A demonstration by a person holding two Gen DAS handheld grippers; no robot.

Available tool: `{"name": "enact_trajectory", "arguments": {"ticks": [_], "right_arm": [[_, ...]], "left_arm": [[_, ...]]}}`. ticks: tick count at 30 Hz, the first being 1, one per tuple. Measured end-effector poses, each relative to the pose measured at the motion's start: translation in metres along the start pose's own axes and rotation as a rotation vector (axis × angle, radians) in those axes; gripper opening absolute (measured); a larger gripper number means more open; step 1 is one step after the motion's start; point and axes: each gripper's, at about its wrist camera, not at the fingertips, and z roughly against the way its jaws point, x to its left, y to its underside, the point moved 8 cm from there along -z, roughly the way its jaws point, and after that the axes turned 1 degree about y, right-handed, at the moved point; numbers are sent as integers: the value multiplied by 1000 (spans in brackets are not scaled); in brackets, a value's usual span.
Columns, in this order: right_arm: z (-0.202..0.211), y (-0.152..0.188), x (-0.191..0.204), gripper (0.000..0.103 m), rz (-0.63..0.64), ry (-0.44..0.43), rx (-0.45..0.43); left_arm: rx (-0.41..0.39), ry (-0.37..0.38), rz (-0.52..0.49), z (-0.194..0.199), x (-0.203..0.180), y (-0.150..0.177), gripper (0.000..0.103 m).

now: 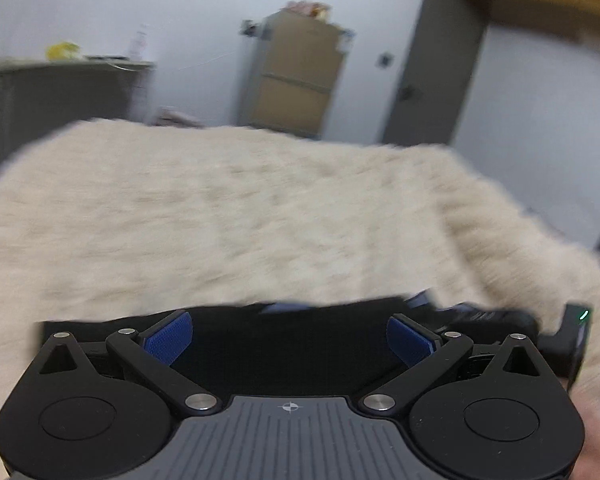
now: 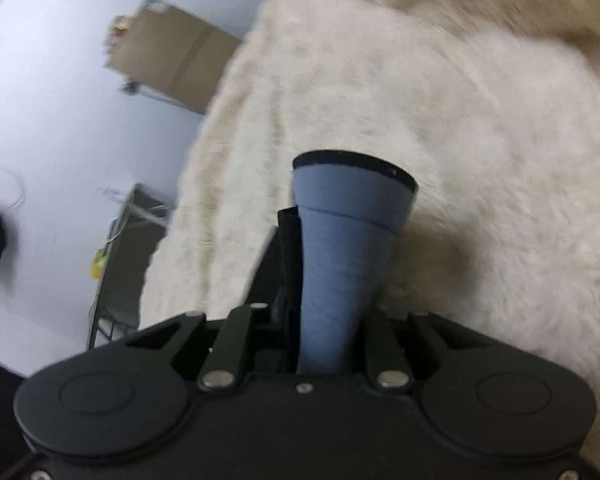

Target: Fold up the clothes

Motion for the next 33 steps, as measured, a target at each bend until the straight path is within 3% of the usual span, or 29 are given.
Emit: {"name": "enact_trajectory", "arguments": {"ticks": [1,2,6,7,10,15,19,22,27,32,33], "right_arm": [[5,-1,10,14,31,-22,-14],[12,-2,21,14,54,-66,-27],[22,-5,42,14,100,-167,-36],[22,-5,43,14,102,-170,-36],[19,-4,45,15,90,-180,-24],[17,1,55,16,120,-234,-16],[21,3,67,15,163,-294,-17],[22,12,81,15,202,-372,12],[33,26,108,18,328,-467,38],[45,42,127,19,418,-522,79],[48,42,128,19,424,-523,82]], "left_arm": [[22,-15,-33,-7,-1,2,40],[50,-28,-74,-13,-2,6,27],[113,21,-293,-16,-11,25,27],[135,0,-351,-17,-8,29,27],[196,-8,-394,-23,4,36,27],[346,50,-508,-56,3,57,27],[366,20,-560,-76,8,70,48],[320,-40,-620,-76,12,73,76],[322,56,-473,-74,31,70,77],[304,130,-570,-75,24,69,77],[321,179,-597,-76,22,67,77]]}}
